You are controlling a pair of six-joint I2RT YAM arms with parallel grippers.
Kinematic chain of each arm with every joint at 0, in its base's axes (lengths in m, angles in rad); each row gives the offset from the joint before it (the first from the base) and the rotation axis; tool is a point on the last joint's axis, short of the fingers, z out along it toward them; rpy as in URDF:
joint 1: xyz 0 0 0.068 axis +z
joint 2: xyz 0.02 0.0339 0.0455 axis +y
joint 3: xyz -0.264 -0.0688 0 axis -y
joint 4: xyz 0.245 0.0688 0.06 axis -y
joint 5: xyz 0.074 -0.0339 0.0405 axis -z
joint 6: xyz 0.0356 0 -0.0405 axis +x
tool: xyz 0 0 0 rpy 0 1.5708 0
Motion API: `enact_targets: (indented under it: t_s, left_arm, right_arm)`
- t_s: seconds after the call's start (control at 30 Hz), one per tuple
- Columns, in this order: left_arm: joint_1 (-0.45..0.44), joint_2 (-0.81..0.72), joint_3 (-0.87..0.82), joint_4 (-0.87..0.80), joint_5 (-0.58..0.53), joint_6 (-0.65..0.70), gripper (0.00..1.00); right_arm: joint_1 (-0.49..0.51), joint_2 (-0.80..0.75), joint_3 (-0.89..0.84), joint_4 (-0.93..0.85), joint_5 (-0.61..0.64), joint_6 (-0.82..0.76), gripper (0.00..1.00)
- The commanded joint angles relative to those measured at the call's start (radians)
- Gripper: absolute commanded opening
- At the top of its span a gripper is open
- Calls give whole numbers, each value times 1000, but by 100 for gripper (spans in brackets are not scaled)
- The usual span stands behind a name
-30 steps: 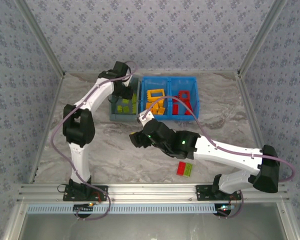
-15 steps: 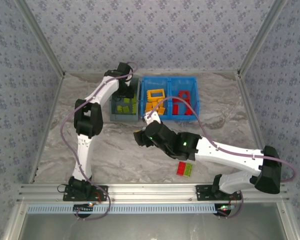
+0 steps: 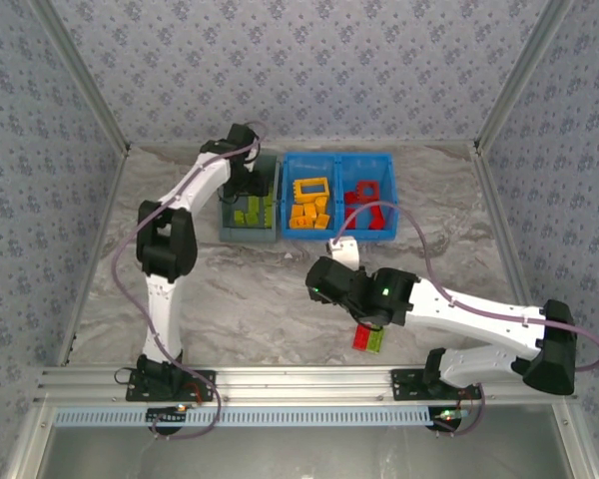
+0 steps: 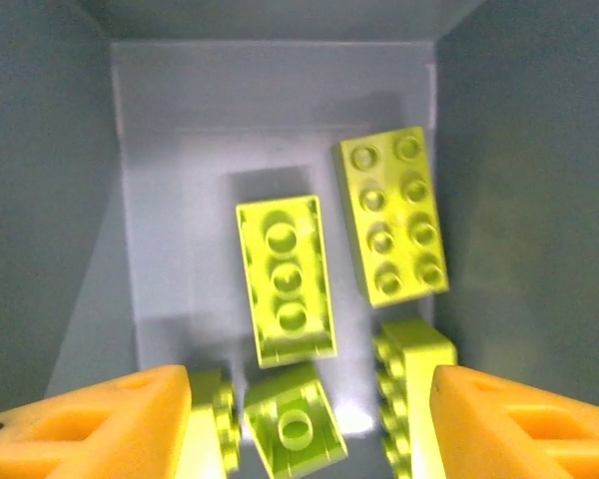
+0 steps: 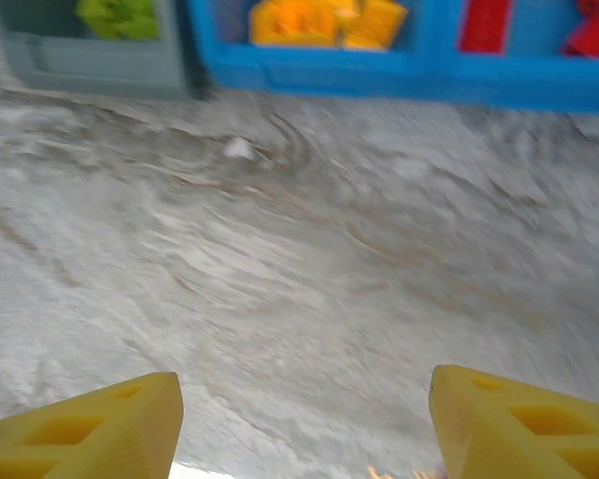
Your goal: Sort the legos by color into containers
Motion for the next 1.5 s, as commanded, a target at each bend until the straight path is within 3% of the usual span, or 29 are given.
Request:
enact_targets:
  t_s: [0.0,0.17,0.33,0.53,0.73,0.9,1.17,1.47]
  left_arm:
    - [-38,-236,-97,73,9,-62,66]
    - [-179,-491,-331,144,-4,-76,69]
    - [-373,-770,-648,269,32,-108,72]
    - [-627,-1078,-923,348,75,-176,76]
    - [-810,-1221,-1043,322,42,-271,78]
    - [-875,-1257,-1078,365,42,-318,78]
    - [-894,-1244,-1068,394,40,-331,78]
    - [-913,-1255,-1119,448,91,-384,78]
  right_arm:
    - [-20,-18,-54,-230,-70,257,69]
    - [20,-32,-137,-228,-309,392,79]
    - [56,-60,-247,-120,-455,484,86]
    - [57,-65,-354,24,-520,593,89]
    - [56,-20,-397,84,-511,635,90]
    - [27,14,-415,77,-502,603,89]
    - [-47,6,-415,4,-458,509,86]
    - [-132,-3,-401,12,-432,395,72]
